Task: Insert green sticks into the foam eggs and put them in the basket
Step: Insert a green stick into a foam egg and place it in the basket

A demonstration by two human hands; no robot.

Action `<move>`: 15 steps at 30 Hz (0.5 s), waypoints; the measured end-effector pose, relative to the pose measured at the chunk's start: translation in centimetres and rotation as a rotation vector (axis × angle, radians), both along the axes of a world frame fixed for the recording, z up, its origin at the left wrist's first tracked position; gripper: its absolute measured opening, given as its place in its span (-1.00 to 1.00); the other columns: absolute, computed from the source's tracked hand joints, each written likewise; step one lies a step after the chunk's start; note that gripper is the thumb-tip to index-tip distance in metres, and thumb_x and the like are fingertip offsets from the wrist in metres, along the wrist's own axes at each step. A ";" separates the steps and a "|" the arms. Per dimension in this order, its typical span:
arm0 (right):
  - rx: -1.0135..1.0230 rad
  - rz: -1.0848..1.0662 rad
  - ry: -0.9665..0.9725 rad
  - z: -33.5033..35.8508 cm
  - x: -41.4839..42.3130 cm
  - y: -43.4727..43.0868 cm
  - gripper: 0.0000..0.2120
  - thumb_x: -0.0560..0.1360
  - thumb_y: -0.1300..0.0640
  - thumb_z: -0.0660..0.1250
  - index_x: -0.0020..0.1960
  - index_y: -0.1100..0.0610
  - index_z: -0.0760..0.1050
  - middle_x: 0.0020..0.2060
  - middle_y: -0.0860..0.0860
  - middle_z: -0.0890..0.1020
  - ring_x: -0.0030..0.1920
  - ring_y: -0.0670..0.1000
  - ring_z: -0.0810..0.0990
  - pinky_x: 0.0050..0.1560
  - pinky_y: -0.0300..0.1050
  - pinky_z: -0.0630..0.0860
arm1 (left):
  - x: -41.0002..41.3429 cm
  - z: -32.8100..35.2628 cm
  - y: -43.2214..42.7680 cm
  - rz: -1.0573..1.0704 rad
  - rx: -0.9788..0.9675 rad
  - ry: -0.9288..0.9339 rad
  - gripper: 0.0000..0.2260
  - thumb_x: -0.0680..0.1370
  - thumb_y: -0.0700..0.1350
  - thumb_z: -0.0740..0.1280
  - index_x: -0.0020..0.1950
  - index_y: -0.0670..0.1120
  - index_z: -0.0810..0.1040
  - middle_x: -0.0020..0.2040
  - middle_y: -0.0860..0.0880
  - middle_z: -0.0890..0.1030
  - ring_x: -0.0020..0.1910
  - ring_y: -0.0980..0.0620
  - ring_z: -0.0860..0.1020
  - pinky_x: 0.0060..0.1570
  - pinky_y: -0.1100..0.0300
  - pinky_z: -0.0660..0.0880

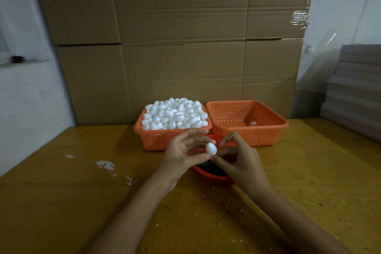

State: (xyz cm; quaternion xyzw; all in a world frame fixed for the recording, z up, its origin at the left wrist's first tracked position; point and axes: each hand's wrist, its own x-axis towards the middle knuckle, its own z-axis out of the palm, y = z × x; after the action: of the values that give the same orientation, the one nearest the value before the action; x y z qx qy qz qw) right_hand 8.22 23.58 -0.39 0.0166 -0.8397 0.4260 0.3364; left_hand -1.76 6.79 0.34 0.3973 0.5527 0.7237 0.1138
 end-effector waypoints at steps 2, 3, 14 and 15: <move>0.007 -0.006 -0.006 0.0 0.0 0.0 -0.66 0.45 0.11 0.59 0.05 -0.03 0.45 -0.12 -0.22 0.76 -0.05 -0.22 0.73 -0.08 -0.19 0.66 | 0.0 0.0 0.0 0.000 -0.004 0.005 -0.52 0.42 -0.28 0.58 0.31 -0.03 0.61 0.16 -0.15 0.73 0.25 -0.11 0.67 0.15 0.13 0.60; 0.011 -0.008 -0.009 0.0 0.0 0.0 -0.65 0.45 0.11 0.59 0.05 -0.03 0.45 -0.13 -0.22 0.76 -0.05 -0.22 0.73 -0.06 -0.15 0.67 | 0.0 0.1 0.0 0.006 -0.004 0.007 -0.53 0.42 -0.27 0.59 0.29 -0.03 0.62 0.16 -0.15 0.73 0.24 -0.10 0.67 0.16 0.13 0.60; 0.084 0.021 -0.012 -0.4 -0.3 0.0 -0.62 0.49 0.13 0.57 0.06 -0.07 0.37 -0.16 -0.23 0.75 -0.10 -0.22 0.73 -0.12 -0.26 0.62 | 0.0 0.0 0.4 0.173 -0.046 0.029 -0.72 0.45 -0.30 0.60 0.09 -0.08 0.68 0.07 -0.08 0.75 0.09 -0.07 0.72 0.06 0.20 0.63; 0.079 0.023 -0.011 -0.4 -0.3 0.0 -0.63 0.50 0.13 0.57 0.06 -0.07 0.37 -0.16 -0.23 0.75 -0.10 -0.23 0.73 -0.13 -0.29 0.60 | 0.0 0.1 0.4 0.173 -0.049 0.025 -0.72 0.45 -0.31 0.60 0.10 -0.10 0.68 0.08 -0.08 0.75 0.10 -0.06 0.72 0.05 0.20 0.63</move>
State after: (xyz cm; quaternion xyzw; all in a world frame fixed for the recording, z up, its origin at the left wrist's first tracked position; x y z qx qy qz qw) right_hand 7.87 23.56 -0.82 0.0372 -0.8574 0.3963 0.3261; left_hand -1.78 7.19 0.39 0.3545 0.6037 0.7121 0.0536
